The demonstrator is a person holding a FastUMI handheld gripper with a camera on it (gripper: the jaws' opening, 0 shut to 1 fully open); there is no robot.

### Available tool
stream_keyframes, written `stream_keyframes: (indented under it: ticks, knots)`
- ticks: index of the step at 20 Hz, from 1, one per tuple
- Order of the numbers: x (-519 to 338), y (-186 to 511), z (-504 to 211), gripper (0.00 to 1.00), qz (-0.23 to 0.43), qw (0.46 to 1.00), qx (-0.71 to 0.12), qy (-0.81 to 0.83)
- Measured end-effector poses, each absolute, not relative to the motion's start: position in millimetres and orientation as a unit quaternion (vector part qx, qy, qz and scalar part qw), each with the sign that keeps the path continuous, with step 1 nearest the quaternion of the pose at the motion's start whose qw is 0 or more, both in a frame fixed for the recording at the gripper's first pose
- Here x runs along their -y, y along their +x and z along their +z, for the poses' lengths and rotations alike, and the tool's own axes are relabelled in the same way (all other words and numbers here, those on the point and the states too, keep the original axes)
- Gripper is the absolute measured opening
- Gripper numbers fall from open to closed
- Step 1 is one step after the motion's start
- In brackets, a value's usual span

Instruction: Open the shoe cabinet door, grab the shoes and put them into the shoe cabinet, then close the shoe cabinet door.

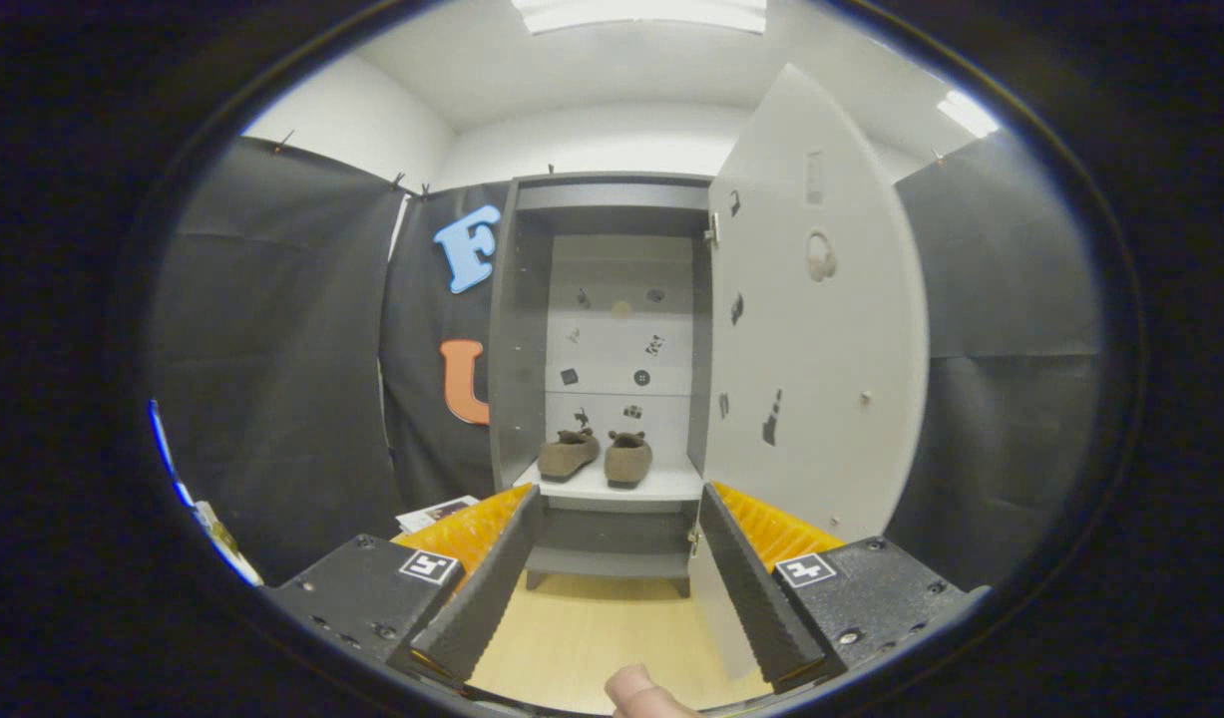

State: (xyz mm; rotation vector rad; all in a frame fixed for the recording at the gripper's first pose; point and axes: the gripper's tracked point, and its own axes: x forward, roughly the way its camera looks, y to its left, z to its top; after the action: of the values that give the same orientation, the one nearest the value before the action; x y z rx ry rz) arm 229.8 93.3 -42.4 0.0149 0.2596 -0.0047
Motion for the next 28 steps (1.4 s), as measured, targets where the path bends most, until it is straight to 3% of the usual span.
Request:
stream_keyframes:
  ticks: [7,13,21,28]
  knots:
    - [-25,157,-13,1.0,0.015,0.996,-0.078,-0.034]
    - [53,136,5,1.0,-0.011,0.997,-0.052,-0.059]
    - [214,135,-12,1.0,-0.103,0.992,-0.079,-0.005]
    - [297,155,-58,1.0,-0.124,0.984,-0.131,0.0]
